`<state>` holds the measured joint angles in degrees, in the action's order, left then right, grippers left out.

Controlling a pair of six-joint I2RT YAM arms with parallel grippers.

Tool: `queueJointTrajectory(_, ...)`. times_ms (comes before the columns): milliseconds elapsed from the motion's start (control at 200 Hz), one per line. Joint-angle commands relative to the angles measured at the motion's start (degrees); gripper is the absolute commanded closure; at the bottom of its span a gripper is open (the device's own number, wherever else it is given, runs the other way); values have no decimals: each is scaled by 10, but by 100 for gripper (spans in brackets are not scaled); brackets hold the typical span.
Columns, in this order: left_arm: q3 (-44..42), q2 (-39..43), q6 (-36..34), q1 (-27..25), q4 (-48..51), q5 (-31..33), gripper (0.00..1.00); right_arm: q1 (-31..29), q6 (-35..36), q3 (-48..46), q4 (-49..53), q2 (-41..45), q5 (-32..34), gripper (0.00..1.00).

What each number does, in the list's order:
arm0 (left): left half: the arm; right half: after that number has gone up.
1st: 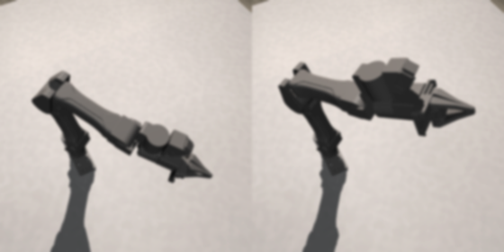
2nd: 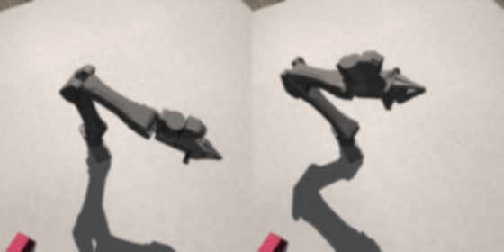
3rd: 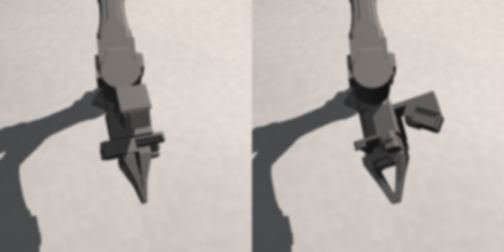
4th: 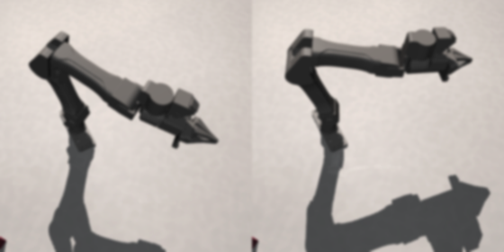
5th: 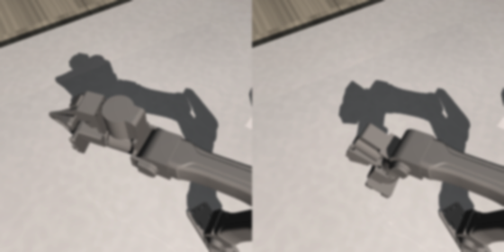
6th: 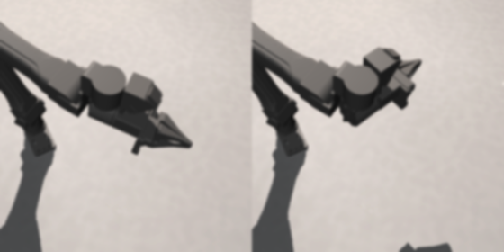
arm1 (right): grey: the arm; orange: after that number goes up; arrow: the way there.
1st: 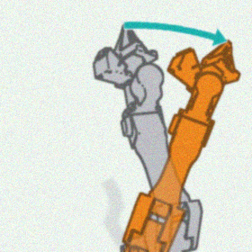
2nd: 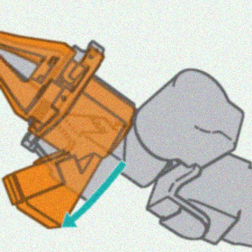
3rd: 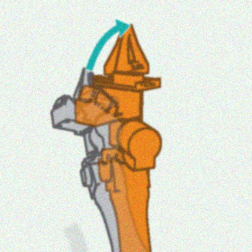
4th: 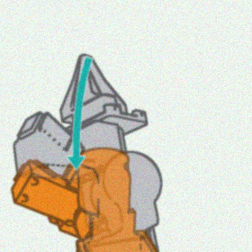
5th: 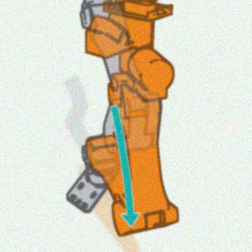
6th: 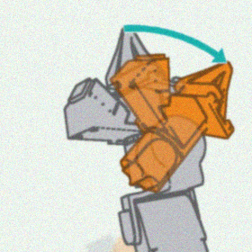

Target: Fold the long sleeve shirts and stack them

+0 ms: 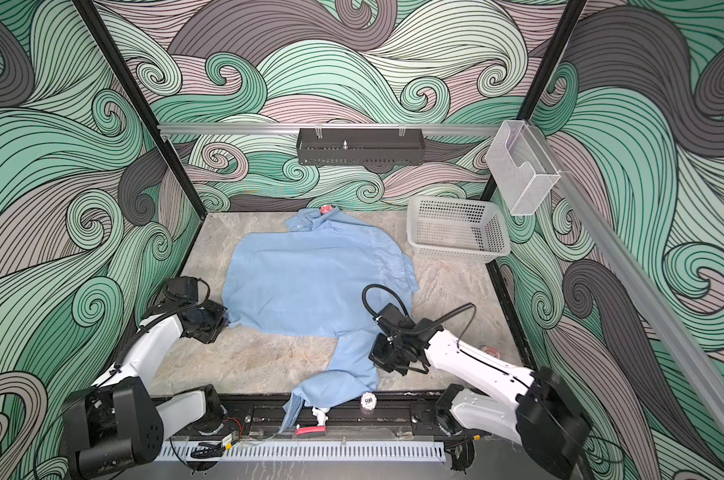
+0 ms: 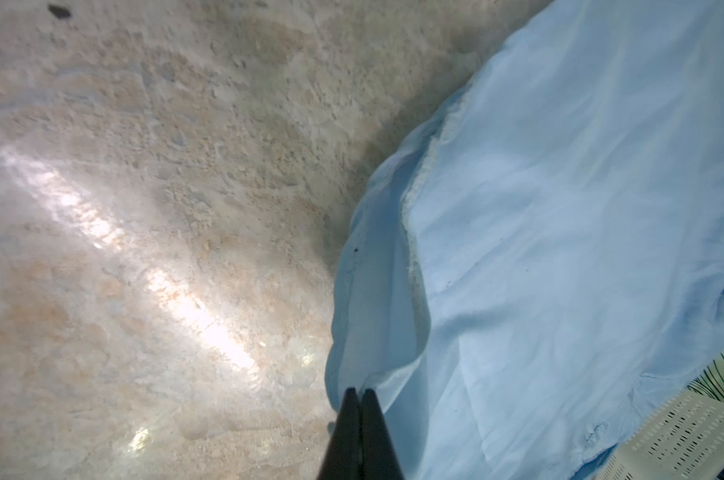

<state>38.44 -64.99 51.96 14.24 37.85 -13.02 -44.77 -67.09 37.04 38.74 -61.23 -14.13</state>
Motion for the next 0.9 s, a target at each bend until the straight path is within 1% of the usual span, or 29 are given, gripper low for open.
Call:
queueJointTrajectory(0,30,12,-26,5,38,6,100,5,35,39,102,50,46,100)
queueJointTrajectory(170,39,14,-46,5,54,10,100,31,38,57,132,93,38,100)
queueJointTrajectory(440,70,32,-69,6,78,19,100,100,73,117,161,110,2,100)
queueJointTrajectory(555,80,32,-77,7,77,12,100,127,83,143,164,111,-13,100)
queueJointTrajectory(780,99,13,-78,6,35,-26,100,171,117,206,158,60,-24,100)
queueJointTrajectory(896,120,-14,-73,6,27,-27,100,197,134,235,141,20,-39,100)
